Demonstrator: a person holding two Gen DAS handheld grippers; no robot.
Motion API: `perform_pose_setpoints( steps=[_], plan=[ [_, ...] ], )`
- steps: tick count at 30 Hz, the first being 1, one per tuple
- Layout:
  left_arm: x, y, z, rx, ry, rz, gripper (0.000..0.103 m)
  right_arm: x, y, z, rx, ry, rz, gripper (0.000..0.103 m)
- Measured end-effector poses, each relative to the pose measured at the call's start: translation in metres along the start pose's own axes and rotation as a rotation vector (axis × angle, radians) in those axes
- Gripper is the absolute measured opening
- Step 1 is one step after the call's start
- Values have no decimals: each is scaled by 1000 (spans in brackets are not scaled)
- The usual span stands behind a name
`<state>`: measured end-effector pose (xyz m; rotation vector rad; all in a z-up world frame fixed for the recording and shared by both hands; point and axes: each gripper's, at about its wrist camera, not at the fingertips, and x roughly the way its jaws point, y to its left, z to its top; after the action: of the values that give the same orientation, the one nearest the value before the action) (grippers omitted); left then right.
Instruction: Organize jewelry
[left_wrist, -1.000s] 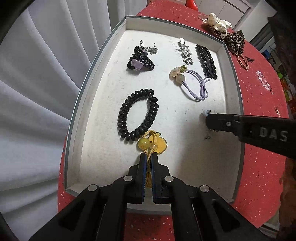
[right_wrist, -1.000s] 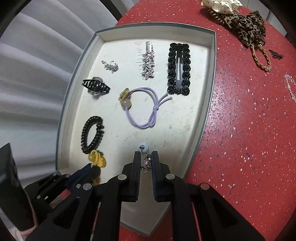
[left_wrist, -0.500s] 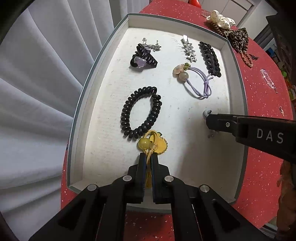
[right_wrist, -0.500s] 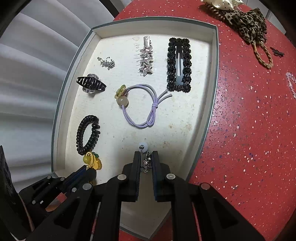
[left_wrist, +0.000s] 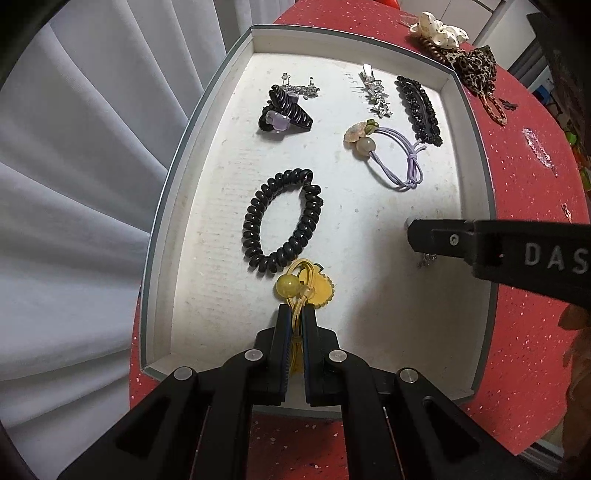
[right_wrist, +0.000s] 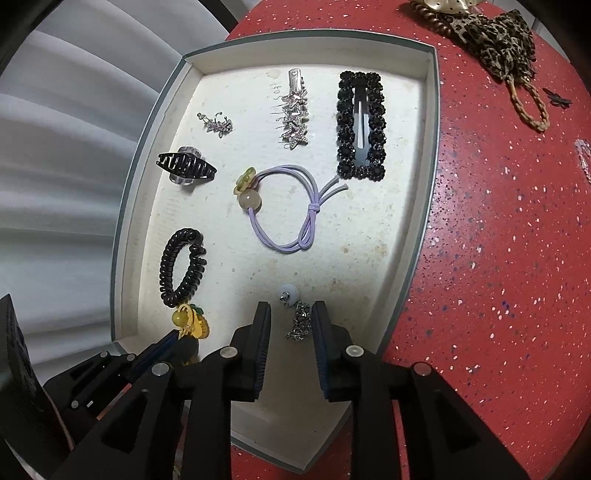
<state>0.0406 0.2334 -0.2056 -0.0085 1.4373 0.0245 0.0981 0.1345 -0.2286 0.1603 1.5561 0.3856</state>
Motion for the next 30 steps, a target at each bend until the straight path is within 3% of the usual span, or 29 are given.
perform_pose_setpoints(
  steps=[7,8,9,10,11,13,24,28,30],
  plan=[
    [0,-3,-5,21,10,-5,7,-12,-1,-3,8,-22,8,30],
    [1,-4,-5,25,9,-3,11,-13,0,-2,7,-22,8,30],
    [0,-5,-6,26,9,-1,25,-14,0,-1,4,-22,8,30],
    [-1,-6,-6,21,5,6,78,-17,0,0,2,-23,7,30],
    [-5,-6,-7,7,-20,26,102,-17,0,1,1,-23,6,30],
    [-13,-8,-7,10,-62,32,102,-19,1,2,2,-23,6,30],
    [-17,-5,-8,-21,-75,45,102,-22,6,-1,-3,-19,4,30],
    [-20,-1,-9,-32,-79,59,102,-24,6,-3,-5,-22,8,40],
    [-21,0,-8,-34,-81,63,102,-28,8,-6,-14,-28,6,41]
  ],
)
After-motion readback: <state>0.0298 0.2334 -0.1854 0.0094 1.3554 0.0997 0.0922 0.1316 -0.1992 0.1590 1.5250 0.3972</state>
